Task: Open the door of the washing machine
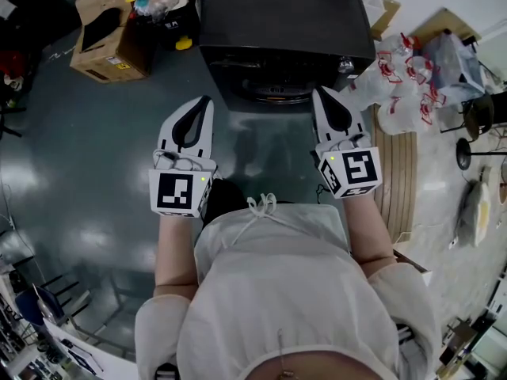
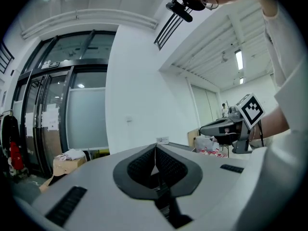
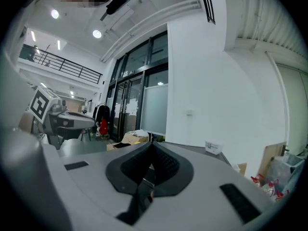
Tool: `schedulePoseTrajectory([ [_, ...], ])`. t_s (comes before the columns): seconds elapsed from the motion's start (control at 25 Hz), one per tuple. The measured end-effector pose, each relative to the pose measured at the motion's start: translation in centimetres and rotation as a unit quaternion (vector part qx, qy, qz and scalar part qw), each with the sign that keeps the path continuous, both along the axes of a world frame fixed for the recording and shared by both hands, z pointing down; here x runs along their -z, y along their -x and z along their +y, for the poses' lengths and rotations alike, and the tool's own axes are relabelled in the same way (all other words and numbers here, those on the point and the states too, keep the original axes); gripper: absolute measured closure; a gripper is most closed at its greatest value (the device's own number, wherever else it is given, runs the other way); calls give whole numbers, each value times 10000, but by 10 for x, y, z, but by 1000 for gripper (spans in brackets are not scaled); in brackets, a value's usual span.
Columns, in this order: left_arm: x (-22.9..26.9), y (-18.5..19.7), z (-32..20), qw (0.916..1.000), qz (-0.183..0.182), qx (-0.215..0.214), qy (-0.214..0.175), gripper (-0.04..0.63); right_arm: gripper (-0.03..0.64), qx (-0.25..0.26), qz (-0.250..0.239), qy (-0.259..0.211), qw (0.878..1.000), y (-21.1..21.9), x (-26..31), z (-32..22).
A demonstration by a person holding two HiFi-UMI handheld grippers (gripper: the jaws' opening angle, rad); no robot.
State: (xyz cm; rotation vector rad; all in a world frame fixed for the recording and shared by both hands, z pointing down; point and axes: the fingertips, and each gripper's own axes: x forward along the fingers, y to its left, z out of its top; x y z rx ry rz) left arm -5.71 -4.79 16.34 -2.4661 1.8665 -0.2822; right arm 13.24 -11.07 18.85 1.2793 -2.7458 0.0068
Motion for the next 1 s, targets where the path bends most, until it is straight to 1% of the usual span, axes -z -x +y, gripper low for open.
schedulePoseTrajectory([
  [0.08,0,-1,3,10000,19,-6,10,574,614,-34,36,6,10000,-2,-1,4],
  [0.2,1,-3,6,9999,95,-20,-79,574,614,-124,52,24,9999,-6,-2,9],
  [0.4,-4,-3,9,9998,188,15,62,574,615,-176,29,37,9998,-13,-4,20],
  [1.0,0,-22,21,9995,243,-181,39,574,615,-333,2,18,9994,-32,-4,38],
])
